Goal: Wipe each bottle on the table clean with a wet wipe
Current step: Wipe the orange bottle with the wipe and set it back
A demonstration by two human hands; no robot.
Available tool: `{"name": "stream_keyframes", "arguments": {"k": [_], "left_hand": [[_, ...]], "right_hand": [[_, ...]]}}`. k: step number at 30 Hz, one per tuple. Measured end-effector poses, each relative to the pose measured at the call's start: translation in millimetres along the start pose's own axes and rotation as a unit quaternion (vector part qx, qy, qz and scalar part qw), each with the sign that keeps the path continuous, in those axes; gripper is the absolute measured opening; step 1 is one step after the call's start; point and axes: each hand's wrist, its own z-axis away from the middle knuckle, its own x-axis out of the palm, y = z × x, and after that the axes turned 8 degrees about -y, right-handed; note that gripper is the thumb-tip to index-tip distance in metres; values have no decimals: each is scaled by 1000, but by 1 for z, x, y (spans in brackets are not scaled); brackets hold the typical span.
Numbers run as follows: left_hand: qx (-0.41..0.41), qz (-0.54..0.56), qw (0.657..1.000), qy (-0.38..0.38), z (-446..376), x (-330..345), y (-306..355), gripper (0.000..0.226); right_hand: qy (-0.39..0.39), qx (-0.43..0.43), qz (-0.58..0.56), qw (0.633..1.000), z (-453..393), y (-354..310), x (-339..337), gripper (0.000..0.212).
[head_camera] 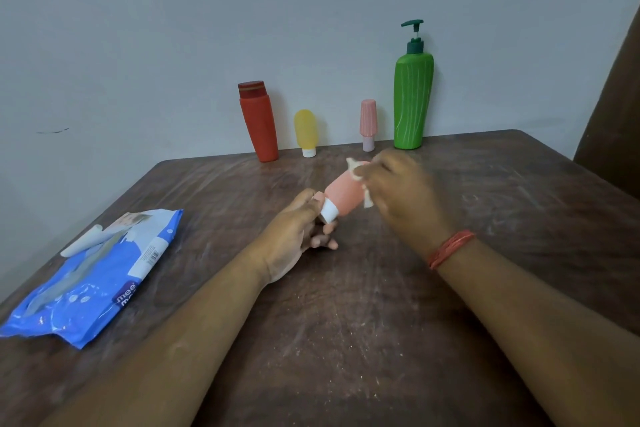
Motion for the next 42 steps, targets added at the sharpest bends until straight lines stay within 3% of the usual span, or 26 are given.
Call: {"name": "stream_keyframes", "arguments": {"k": [4,7,13,17,22,26,29,32,36,42], "left_hand": [[2,-21,1000,0,1,2,1,29],[0,-15,1000,11,2,3,1,30],[-3,-64,998,14,2,7,4,34],[-11,-72,997,29,2,7,3,40],[-6,-68,997,28,1,5,2,38],[-9,-38,998,53,-3,3,-1,44],[-13,-26,998,59,-5,2,-2,41],[-18,-12,998,50,-5,1,-2,37],[-26,-4,998,56,-5,0,-1,33],[-13,10,998,58,-6,0,-1,33]], "right_hand": [[22,124,-68,990,3,16,1,24],[52,149,-147,976,5,7,5,26],[111,200,-187,955,1,5,0,19],[71,125,-135,980,0,-4,1,23],[55,98,-137,984,-1,-18,0,24],[-15,3,-144,990,2,-43,8,22],[-40,-57,-85,994,0,-34,7,24],[-36,-34,-22,999,-3,-8,2,23],[-28,49,-44,997,-2,1,2,18],[-82,-78,-22,993,2,-30,8,42]]}}
